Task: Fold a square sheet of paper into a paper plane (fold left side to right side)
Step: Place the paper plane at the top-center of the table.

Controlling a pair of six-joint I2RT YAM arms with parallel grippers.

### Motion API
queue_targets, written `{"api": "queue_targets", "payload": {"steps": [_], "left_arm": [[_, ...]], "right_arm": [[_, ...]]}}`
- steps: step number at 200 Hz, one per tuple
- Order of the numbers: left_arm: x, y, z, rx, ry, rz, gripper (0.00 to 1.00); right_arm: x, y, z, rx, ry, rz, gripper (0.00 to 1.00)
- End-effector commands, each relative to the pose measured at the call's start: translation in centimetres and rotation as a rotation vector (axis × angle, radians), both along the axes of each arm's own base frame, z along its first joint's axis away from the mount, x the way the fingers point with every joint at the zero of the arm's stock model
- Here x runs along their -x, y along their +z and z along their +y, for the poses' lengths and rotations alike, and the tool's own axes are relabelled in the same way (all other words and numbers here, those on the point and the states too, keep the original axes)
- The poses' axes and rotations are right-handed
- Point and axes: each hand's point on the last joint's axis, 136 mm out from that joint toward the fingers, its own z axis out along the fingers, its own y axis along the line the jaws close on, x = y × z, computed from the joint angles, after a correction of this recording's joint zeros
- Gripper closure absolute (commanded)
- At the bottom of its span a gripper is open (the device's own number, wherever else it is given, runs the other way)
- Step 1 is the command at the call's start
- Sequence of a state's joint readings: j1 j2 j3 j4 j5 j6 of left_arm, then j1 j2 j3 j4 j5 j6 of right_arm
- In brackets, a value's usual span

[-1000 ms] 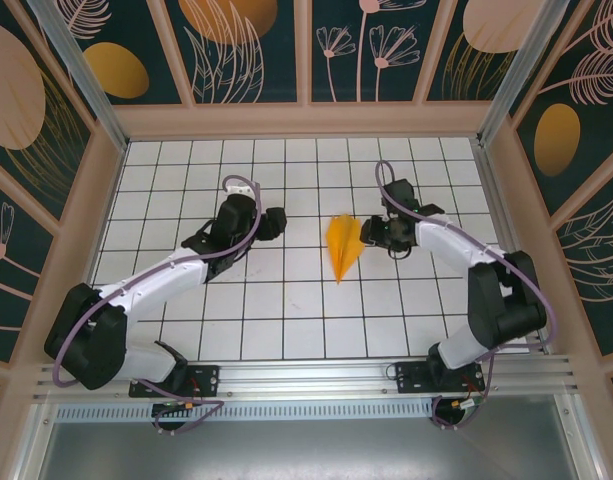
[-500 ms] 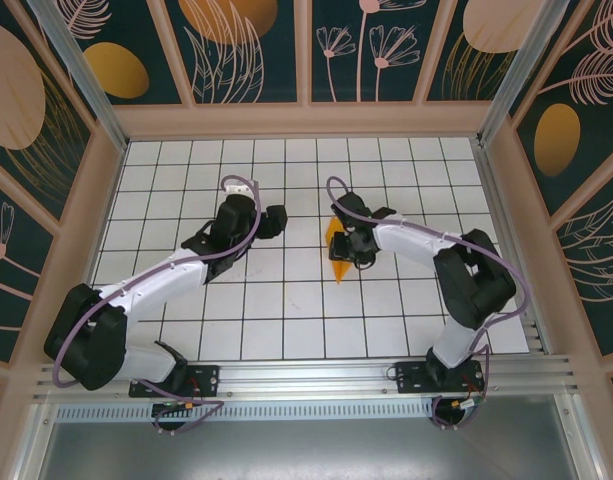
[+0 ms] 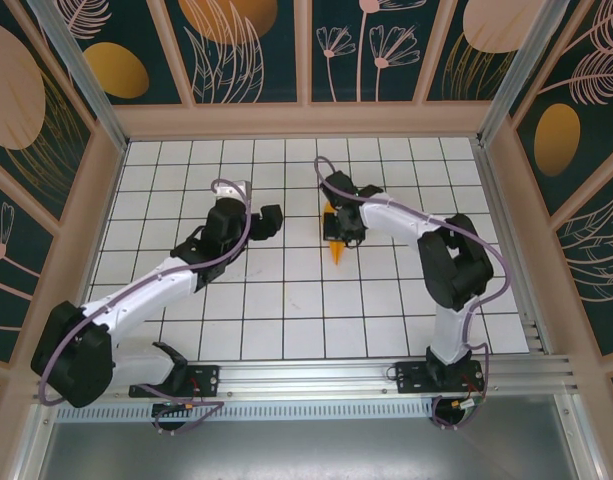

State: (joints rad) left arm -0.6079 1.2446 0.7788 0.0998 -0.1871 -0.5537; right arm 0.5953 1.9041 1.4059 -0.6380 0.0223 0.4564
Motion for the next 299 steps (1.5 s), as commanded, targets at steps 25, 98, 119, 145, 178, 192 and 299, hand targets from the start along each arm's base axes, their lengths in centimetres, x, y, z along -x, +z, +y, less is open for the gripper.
{"api": "queue_targets", "payload": {"steps": [25,98,119,145,178,192,299], "left_arm": [[1.7,2.2,1.6,0.007,0.011,-0.059,0.02],[2.4,1.5,1.9,-0.013,0.001,-0.035,0.02],[2.3,1.2,1.7,-0.015,-0.005,-0.027,0.02],[2.3,1.1,1.6,-0.017,-0.01,-0.022,0.02],[2.2,1.1,1.5,-0.015,-0.009,-0.024,0.02],[2.1,1.2,1.6,-0.013,-0.006,-0.028,0.01],[-0.8,3.2,9.4,0.039,0.311,-0.134,0.01]], "right_arm": [[-4.5,0.6,-0.9,0.079,0.018,0.011,0.99],[-8.6,-1.7,-0.9,0.15,0.019,0.041,0.99],[-8.7,-2.7,-0.6,0.145,0.028,0.056,0.97],[-8.4,-3.5,-0.4,0.145,0.037,0.075,0.93],[-8.3,-2.1,-0.4,0.138,0.046,0.055,0.8],[-8.1,-0.9,-0.5,0.139,0.046,0.038,0.74],[-2.6,14.7,-7.4,0.009,-0.08,-0.399,0.23]]}}
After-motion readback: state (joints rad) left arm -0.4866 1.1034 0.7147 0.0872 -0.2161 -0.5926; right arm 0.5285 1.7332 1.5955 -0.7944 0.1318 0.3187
